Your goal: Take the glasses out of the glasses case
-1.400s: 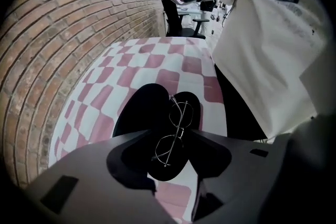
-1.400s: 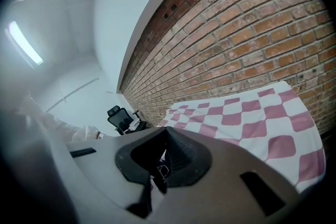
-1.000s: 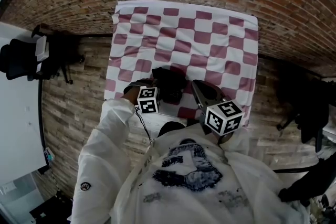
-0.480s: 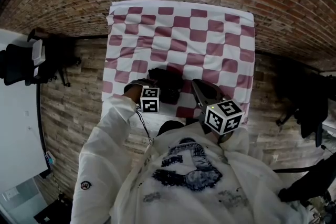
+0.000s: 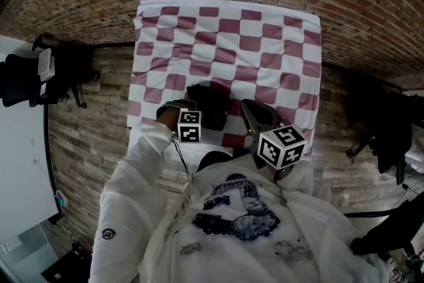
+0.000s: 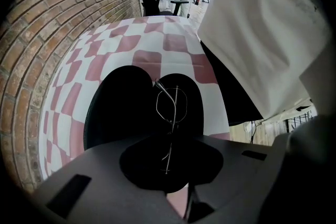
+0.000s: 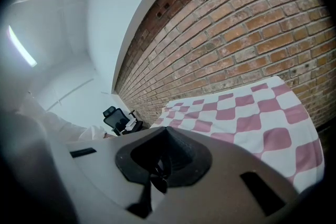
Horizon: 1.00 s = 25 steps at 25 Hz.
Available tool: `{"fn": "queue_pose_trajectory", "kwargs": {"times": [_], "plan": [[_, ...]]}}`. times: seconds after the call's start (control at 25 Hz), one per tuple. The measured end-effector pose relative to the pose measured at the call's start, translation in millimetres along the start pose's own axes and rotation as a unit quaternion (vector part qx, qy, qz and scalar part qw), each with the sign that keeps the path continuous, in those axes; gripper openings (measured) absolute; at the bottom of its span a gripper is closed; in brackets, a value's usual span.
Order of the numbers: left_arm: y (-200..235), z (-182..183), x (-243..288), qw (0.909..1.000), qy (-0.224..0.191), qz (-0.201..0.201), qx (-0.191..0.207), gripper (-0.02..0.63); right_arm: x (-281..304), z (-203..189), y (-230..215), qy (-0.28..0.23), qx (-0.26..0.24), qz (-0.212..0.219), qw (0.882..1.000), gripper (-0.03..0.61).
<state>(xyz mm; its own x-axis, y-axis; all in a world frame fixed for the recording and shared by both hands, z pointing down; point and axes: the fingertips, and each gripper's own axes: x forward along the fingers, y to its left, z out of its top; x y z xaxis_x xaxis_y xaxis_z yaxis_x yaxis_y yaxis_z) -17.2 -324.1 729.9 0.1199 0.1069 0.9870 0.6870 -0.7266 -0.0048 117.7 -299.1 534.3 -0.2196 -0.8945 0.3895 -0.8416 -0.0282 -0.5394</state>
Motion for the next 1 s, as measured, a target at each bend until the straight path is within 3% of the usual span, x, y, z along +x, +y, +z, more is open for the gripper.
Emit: {"fn": "queue_pose_trajectory", "kwargs": {"times": [0.44, 0.68, 0.84, 1.0], "plan": [[2, -1, -15, 0.9990, -0.017, 0.028, -0.032, 0.046, -1, -3, 9, 0.000, -0.002, 0.006, 1.000, 0.014], [2, 1, -33, 0.9953, -0.038, 0.056, -0.069, 0.044, -9, -4, 19, -0.005, -0.005, 0.012, 1.000, 0.014], [0, 0, -45, 0.9900, -0.051, 0.085, -0.100, 0.044, -18, -12, 28, -0.006, -0.007, 0.016, 1.000, 0.014], [-6, 7, -62, 0.9783, -0.083, 0.118, -0.149, 0.043, -31, -21, 39, -0.009, -0.013, 0.018, 1.000, 0.014]]}}
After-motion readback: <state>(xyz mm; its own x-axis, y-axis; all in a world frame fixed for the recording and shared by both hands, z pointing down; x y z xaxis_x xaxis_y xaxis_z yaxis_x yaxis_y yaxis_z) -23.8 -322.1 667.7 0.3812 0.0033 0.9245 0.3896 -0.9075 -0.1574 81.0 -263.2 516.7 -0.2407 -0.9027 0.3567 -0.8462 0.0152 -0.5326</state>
